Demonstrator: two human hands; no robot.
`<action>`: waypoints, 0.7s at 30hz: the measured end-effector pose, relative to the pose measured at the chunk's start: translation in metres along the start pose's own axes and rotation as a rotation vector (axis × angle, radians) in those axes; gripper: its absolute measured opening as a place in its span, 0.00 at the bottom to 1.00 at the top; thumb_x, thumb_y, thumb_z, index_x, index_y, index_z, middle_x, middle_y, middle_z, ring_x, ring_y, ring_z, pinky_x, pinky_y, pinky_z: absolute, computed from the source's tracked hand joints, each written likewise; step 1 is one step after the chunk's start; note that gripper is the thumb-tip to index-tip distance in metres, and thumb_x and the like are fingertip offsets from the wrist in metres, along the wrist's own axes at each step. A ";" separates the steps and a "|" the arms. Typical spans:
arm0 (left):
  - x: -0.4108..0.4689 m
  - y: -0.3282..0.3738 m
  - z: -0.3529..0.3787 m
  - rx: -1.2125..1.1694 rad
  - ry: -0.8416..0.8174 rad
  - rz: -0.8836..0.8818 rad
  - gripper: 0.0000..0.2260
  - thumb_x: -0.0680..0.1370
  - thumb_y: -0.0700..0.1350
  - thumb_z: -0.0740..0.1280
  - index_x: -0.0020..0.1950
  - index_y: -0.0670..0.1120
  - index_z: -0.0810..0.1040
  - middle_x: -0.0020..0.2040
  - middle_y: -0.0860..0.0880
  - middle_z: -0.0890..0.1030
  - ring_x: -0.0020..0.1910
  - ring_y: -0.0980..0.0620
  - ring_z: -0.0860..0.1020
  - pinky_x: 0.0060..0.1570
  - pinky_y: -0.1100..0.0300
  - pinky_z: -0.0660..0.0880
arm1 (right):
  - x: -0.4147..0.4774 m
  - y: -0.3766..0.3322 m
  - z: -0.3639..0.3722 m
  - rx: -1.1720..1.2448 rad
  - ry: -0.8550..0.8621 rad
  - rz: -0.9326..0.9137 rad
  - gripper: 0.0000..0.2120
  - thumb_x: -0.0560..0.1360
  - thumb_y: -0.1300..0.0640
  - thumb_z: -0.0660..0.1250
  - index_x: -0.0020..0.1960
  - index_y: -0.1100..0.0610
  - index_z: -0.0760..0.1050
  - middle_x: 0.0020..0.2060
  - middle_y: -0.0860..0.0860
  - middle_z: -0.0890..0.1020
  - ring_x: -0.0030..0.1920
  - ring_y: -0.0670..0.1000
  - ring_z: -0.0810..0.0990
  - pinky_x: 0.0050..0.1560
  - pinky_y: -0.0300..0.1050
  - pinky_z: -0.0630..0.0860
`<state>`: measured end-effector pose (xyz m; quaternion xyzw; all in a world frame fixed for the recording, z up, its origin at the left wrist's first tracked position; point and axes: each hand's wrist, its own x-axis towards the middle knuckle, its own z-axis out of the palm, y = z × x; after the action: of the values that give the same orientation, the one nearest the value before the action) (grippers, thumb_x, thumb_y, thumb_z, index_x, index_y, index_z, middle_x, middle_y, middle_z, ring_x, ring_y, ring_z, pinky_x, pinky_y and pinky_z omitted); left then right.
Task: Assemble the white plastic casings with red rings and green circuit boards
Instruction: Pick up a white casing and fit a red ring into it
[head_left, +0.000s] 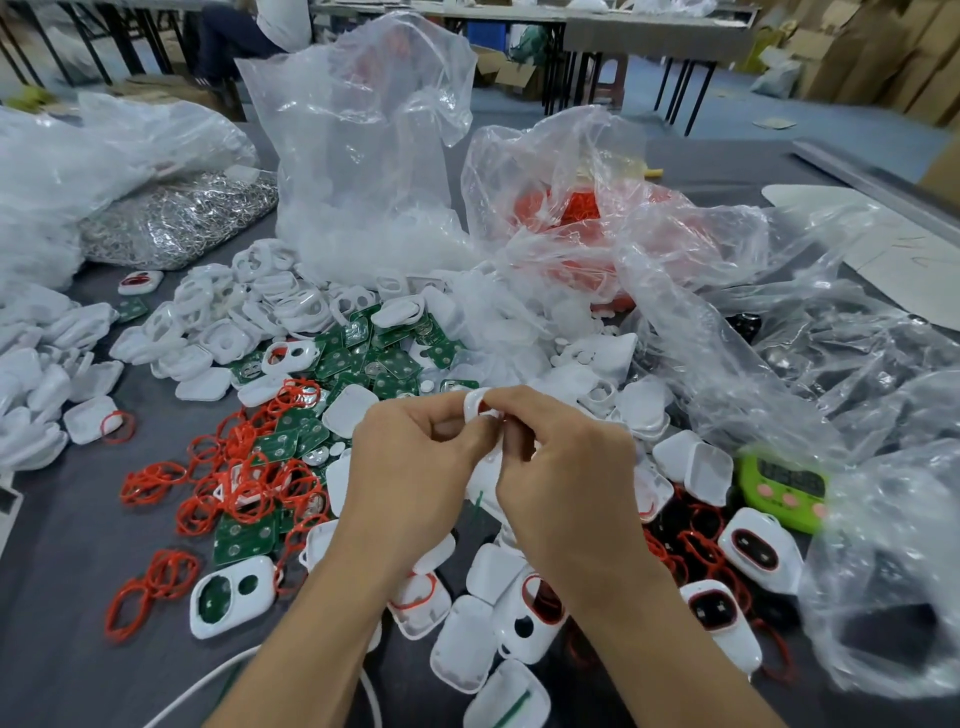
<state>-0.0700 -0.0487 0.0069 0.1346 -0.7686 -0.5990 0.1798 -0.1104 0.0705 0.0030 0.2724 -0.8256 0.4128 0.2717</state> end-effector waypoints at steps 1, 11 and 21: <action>0.001 0.000 -0.002 -0.034 0.001 -0.024 0.12 0.77 0.40 0.73 0.43 0.58 0.88 0.33 0.43 0.84 0.32 0.51 0.74 0.33 0.52 0.75 | 0.002 0.003 -0.003 0.054 -0.015 0.022 0.14 0.71 0.68 0.72 0.48 0.51 0.87 0.34 0.45 0.86 0.40 0.43 0.80 0.41 0.18 0.66; 0.011 0.000 -0.022 -0.422 -0.256 -0.136 0.12 0.71 0.42 0.71 0.52 0.43 0.88 0.48 0.36 0.86 0.45 0.45 0.84 0.42 0.60 0.80 | 0.027 0.023 -0.027 1.203 -0.456 0.827 0.11 0.67 0.57 0.76 0.48 0.59 0.87 0.46 0.59 0.87 0.46 0.56 0.86 0.49 0.49 0.84; 0.012 -0.003 -0.023 -0.295 -0.352 -0.075 0.11 0.77 0.42 0.73 0.58 0.46 0.87 0.49 0.40 0.87 0.50 0.43 0.85 0.50 0.51 0.83 | 0.027 0.028 -0.027 1.112 -0.477 0.811 0.13 0.60 0.54 0.80 0.43 0.56 0.85 0.37 0.59 0.83 0.36 0.56 0.77 0.39 0.45 0.78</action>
<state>-0.0706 -0.0747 0.0103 0.0286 -0.6868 -0.7253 0.0383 -0.1422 0.1010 0.0197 0.1253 -0.5663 0.7690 -0.2686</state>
